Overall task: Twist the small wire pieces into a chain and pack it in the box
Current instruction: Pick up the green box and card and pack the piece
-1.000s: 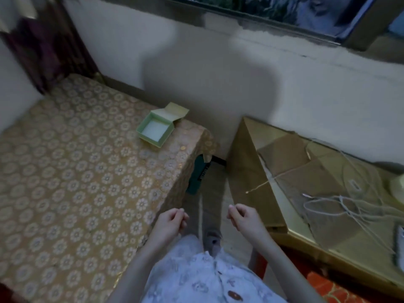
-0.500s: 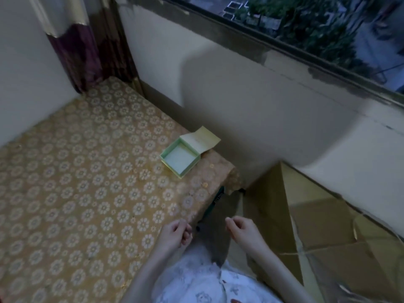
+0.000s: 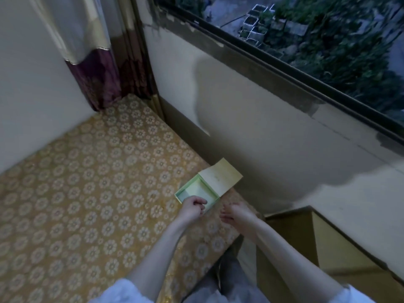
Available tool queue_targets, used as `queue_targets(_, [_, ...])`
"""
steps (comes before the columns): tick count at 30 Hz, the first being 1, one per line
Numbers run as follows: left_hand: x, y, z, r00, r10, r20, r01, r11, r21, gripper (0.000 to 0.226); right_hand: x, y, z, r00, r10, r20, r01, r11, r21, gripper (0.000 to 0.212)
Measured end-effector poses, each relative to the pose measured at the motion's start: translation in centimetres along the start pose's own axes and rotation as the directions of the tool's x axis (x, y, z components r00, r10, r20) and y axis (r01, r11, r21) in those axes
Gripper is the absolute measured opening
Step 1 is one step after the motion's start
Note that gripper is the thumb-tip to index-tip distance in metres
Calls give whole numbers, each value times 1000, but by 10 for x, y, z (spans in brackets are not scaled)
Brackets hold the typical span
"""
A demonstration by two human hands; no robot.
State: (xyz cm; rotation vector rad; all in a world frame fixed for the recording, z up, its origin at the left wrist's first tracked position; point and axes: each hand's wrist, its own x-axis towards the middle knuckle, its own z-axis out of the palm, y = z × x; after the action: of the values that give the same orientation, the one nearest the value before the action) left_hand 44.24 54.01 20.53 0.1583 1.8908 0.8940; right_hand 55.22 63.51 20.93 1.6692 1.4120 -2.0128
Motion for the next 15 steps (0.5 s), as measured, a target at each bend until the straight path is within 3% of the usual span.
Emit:
queue_targets(4, [33,6,-9,997,-81,3,81,996,37,24,28,-17,6,997,-58,46,67,975,-213,15])
queue_targets(9, [61,10,-11,989,-134,-54,131,990,-60,23,65,-34,19,994,-107,37,113,939,-324,17])
queue_targets(12, [77,6,-7,990,-31,-135,44,995,95,29,80,-35,28,975,-213,62,210,797,-566,21])
queue_targets(15, [85,2,-5,981,102,-164,-51,956,289,33,88,-35,32,941,-286,183,319,561,-763,22])
